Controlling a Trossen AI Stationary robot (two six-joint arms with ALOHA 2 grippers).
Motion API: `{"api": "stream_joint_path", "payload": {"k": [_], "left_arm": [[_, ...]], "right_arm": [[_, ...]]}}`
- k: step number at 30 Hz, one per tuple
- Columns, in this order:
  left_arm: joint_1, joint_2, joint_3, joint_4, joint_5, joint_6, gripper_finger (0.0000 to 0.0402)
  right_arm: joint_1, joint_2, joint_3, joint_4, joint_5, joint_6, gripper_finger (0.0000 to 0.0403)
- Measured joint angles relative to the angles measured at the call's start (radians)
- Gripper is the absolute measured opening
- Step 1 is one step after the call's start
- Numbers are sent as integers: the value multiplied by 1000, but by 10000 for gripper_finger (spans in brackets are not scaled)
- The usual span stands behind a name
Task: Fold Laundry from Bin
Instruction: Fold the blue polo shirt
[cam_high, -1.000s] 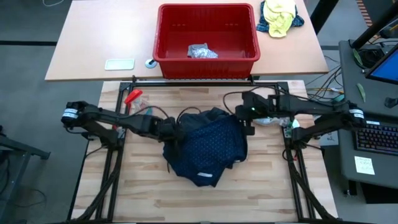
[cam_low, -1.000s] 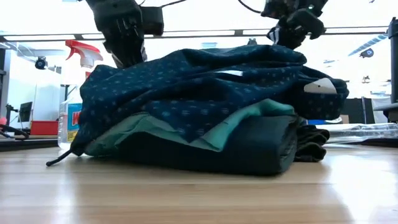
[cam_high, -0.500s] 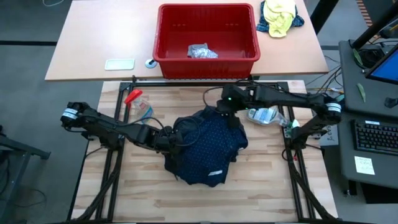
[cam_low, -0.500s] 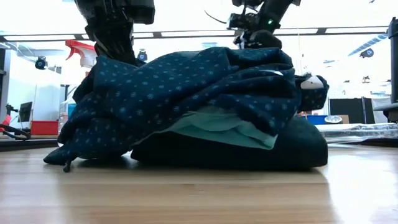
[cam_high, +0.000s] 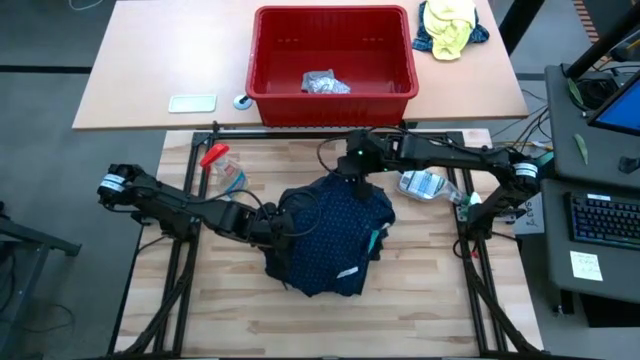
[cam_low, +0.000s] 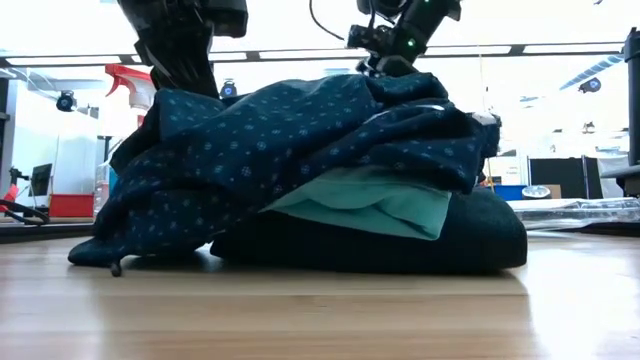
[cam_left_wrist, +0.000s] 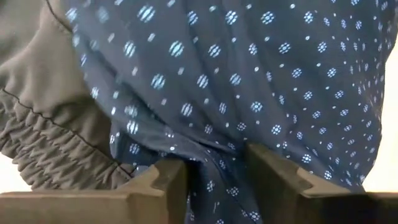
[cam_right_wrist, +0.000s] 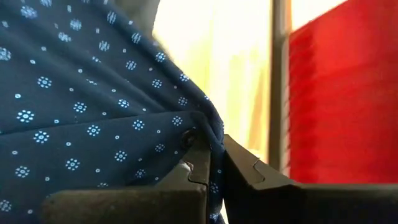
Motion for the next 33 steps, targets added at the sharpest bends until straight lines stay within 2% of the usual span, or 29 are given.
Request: {"api": "stream_joint_path", "payload": {"k": [5,10,12,19,24,29,33], "left_arm": [[-1,0,0,0,0,-3,170],[-15,0,0,-1,-4,-31,190],[-18,0,0,-11,-6,-36,195],[-22,0,0,-174,-43,-157,201],[-26,-1,2,-186,-41,-153,201],[-28,-3,24,-191,-34,-147,201],[-41,-4,76,-213,-32,-109,201]], "right_arm": [[-6,1,0,141,-6,-98,13],[-23,47,-5,128,-76,-24,13],[-37,73,-6,128,-71,2,13],[-118,94,-6,92,-88,2,18],[-179,67,-6,67,-210,82,71],[-213,44,-6,46,-209,104,142],[-232,4,11,4,-198,128,185]]}}
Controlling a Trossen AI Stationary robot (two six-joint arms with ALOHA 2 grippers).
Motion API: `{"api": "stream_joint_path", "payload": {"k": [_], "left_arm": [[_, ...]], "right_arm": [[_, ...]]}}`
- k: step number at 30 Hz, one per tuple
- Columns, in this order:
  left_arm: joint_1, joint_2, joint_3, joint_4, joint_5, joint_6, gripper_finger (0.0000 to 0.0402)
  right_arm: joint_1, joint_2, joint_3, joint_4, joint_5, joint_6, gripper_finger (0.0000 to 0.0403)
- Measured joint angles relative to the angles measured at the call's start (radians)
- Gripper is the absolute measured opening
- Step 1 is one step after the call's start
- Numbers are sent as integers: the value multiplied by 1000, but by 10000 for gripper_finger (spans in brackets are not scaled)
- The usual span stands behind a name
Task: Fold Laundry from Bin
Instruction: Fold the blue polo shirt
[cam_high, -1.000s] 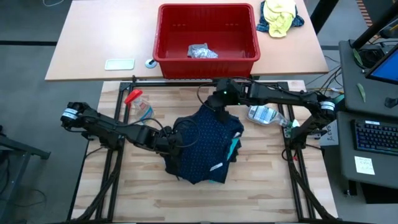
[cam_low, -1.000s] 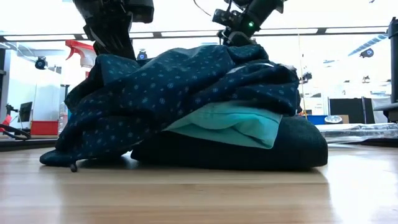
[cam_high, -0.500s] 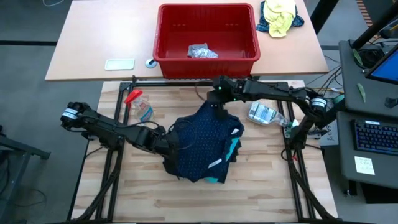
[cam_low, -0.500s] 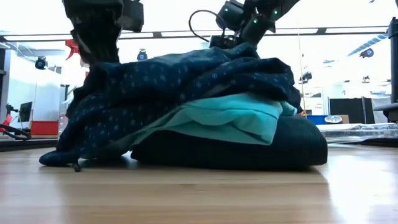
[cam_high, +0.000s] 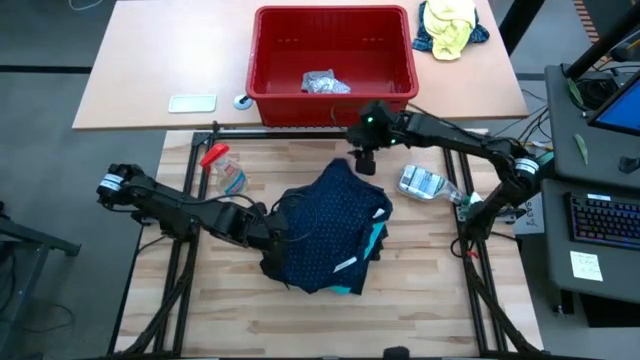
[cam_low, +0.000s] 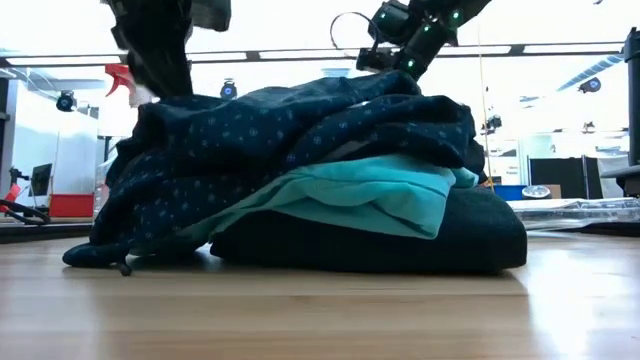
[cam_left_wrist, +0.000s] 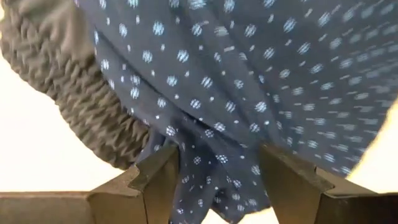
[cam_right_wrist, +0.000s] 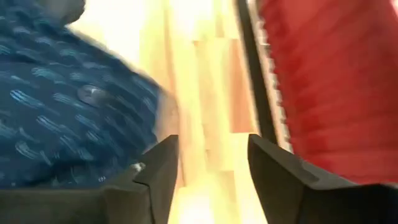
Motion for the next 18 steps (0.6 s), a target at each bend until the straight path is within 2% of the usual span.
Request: {"api": "stream_joint_path", "payload": {"k": [5,10,12,16,18], "left_arm": [[-9,-1,99,-92,-10,44,201],[-9,-2,165,-145,-101,124,201],[-10,-2,176,-128,-130,159,201],[-49,1,154,39,-132,312,194],[-76,3,113,153,-132,413,184]], "right_arm": [[1,-99,8,-19,19,49,204],[4,-198,-2,-26,-9,84,199],[2,-234,-18,-15,-103,109,192],[14,-311,-131,150,-402,183,167],[42,-349,-230,294,-435,237,148]]}}
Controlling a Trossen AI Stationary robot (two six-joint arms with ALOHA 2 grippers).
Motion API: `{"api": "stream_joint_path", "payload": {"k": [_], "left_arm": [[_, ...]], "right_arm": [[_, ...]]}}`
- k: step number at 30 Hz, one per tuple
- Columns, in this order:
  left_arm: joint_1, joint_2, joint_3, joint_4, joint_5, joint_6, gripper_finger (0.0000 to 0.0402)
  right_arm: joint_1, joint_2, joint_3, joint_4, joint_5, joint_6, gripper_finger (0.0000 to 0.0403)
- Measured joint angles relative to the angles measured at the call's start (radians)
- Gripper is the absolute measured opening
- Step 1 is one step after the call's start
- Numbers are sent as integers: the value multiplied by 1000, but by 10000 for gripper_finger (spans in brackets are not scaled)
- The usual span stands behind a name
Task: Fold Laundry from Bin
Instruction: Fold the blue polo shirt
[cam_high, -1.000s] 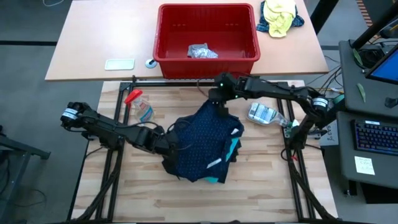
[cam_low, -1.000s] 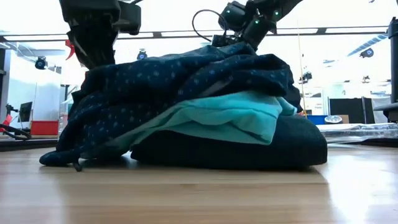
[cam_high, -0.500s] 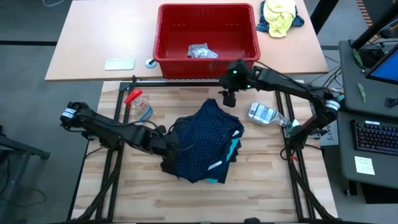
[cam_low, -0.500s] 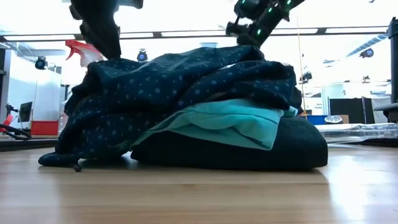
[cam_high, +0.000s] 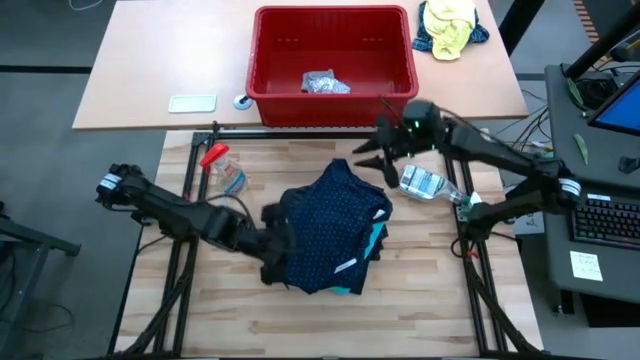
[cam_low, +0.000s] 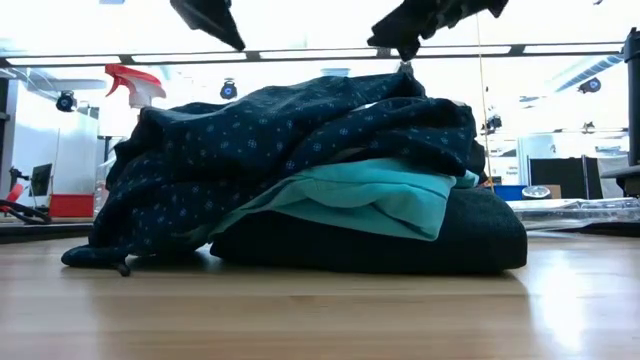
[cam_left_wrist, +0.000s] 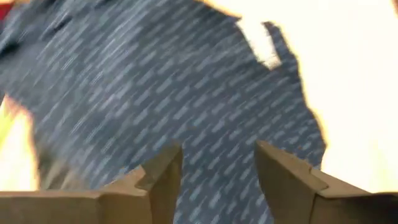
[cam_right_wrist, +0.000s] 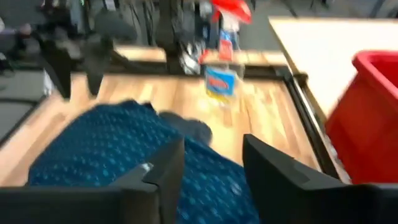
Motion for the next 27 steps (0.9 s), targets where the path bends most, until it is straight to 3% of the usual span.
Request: {"api": "stream_joint_path", "payload": {"k": [5,9,12,18,27], "left_arm": [[-55,26,-116,251,9,161,130],[-69,59,-179,359,35,150,50],[-67,95,-192,397,108,117,9],[-68,178,-193,401,120,61,9],[-69,226,-193,400,138,-43,1]], "right_arm": [[105,-47,-279,405,65,85,82],[203,-32,-450,697,164,142,22],[271,1,-523,804,249,154,14],[349,50,-574,759,341,152,13],[356,24,-654,693,522,131,12]]}}
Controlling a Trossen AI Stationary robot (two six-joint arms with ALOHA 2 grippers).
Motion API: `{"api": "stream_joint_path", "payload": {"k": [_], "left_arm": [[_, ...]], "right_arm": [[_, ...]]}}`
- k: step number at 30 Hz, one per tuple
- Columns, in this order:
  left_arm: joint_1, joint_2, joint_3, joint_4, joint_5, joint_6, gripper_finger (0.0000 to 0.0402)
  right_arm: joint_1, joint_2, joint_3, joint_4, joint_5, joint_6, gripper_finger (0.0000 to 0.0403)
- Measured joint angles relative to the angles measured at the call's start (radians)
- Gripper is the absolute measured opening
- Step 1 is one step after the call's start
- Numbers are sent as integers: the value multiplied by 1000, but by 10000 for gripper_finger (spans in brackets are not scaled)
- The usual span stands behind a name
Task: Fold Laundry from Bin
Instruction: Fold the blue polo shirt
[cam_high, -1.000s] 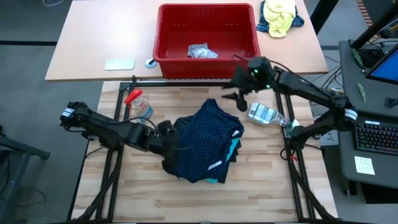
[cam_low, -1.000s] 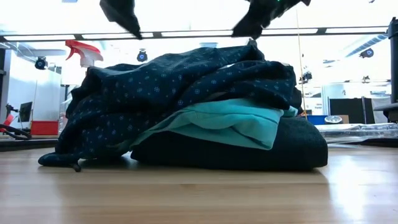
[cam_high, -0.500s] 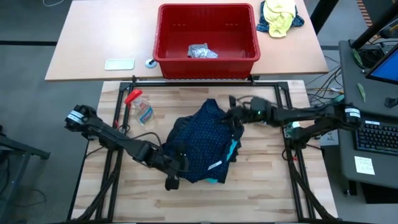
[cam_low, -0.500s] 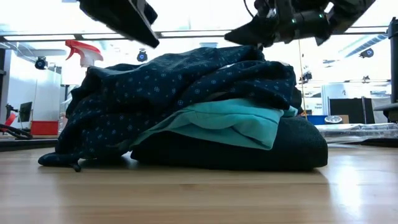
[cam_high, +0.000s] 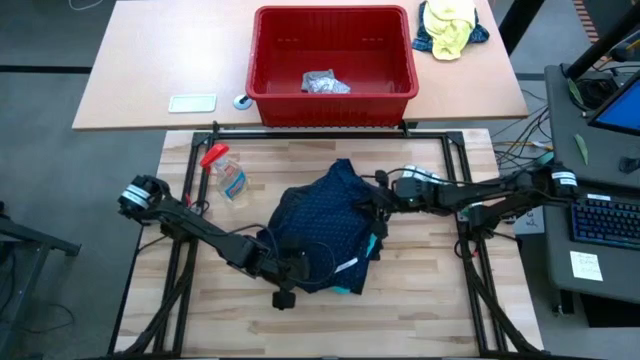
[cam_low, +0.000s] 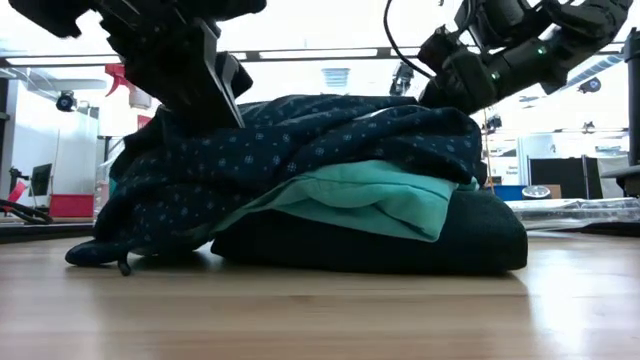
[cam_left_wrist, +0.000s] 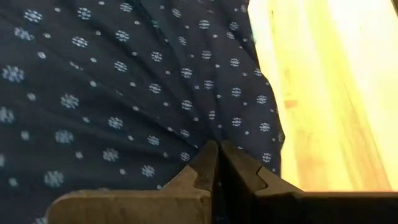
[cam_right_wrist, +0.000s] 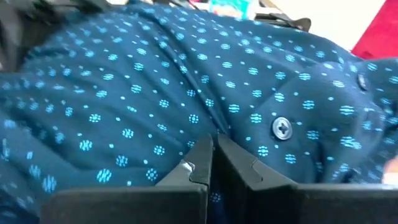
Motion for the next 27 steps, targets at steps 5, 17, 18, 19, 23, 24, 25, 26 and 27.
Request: {"api": "stream_joint_path", "payload": {"k": [5,17,18,19,23,24,25,26,27], "left_arm": [[-12,-20,0,-6,2,-19,1],[-21,-98,19,-14,3,-23,0],[-23,-98,29,-15,4,-15,0],[-23,-97,40,-14,3,-8,0],[-32,-72,77,-8,3,5,0],[-37,-63,84,-11,3,5,0],[-42,-54,90,-9,3,4,0],[-48,-45,96,-1,3,3,0],[-55,-37,99,11,3,0,0]], "right_arm": [[0,-22,-1,-29,42,-26,12],[16,-192,126,-295,94,-62,12],[24,-207,128,-300,94,-59,12],[37,-221,128,-303,94,-57,12],[101,-263,128,-353,107,-52,12],[118,-270,128,-365,126,-49,12],[135,-278,128,-374,141,-45,12],[149,-284,128,-384,146,-38,12],[166,-285,128,-390,146,-28,12]]}}
